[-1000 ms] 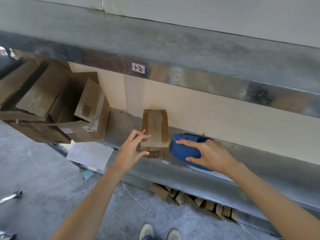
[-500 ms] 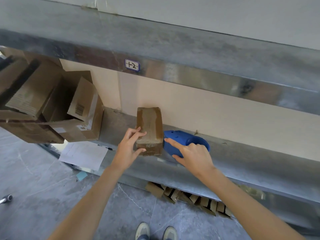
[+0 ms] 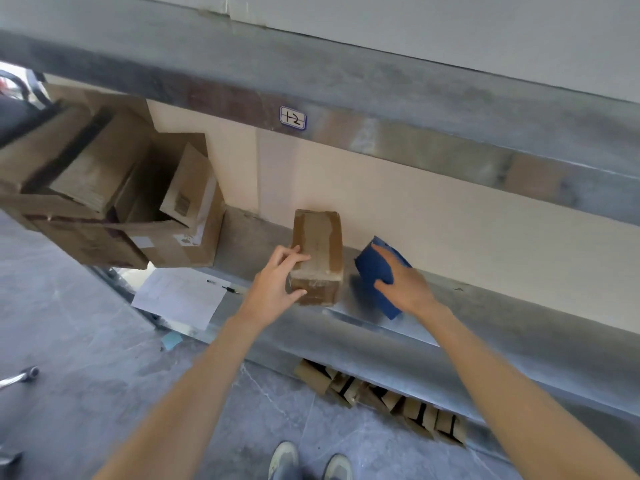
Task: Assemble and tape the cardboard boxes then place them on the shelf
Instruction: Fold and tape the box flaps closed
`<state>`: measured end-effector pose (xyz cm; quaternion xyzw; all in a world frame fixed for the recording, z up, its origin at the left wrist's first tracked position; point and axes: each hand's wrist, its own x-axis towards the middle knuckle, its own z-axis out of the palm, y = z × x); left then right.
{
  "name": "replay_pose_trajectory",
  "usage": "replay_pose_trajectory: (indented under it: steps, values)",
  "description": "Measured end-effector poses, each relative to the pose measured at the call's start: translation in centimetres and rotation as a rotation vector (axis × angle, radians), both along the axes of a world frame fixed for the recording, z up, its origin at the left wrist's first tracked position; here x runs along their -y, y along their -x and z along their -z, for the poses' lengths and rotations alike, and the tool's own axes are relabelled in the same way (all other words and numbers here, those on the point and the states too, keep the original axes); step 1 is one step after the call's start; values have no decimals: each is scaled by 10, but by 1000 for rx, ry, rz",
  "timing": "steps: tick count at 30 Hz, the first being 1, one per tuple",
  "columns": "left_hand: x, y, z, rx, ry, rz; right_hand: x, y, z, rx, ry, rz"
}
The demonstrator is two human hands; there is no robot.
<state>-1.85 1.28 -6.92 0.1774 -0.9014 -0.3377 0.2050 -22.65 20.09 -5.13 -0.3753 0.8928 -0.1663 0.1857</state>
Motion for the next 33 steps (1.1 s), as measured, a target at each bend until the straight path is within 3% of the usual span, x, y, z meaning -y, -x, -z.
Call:
replay_pose_trajectory:
  steps: [4, 14, 16, 19, 21, 25, 28, 33]
  values:
    - [0, -1, 1, 13, -6, -6, -1, 10, 10, 125, 2, 0]
    - [5, 1, 3, 18, 3, -21, -1, 19, 8, 107, -32, -9]
    - [6, 0, 2, 18, 11, -9, -5, 18, 0, 18, -113, -32]
    - [10, -4, -1, 40, 11, 19, -7, 13, -18, -303, -171, -29]
    - [13, -6, -4, 59, -2, 29, -6, 8, -27, -383, -106, -65]
    - [16, -6, -11, 57, -44, 50, 7, -13, -38, -226, 97, -322]
    - [16, -3, -11, 44, -41, 56, 22, -32, -32, -210, 186, -455]
    - [19, -5, -6, -7, -54, 49, 39, -48, -12, -239, 222, -446]
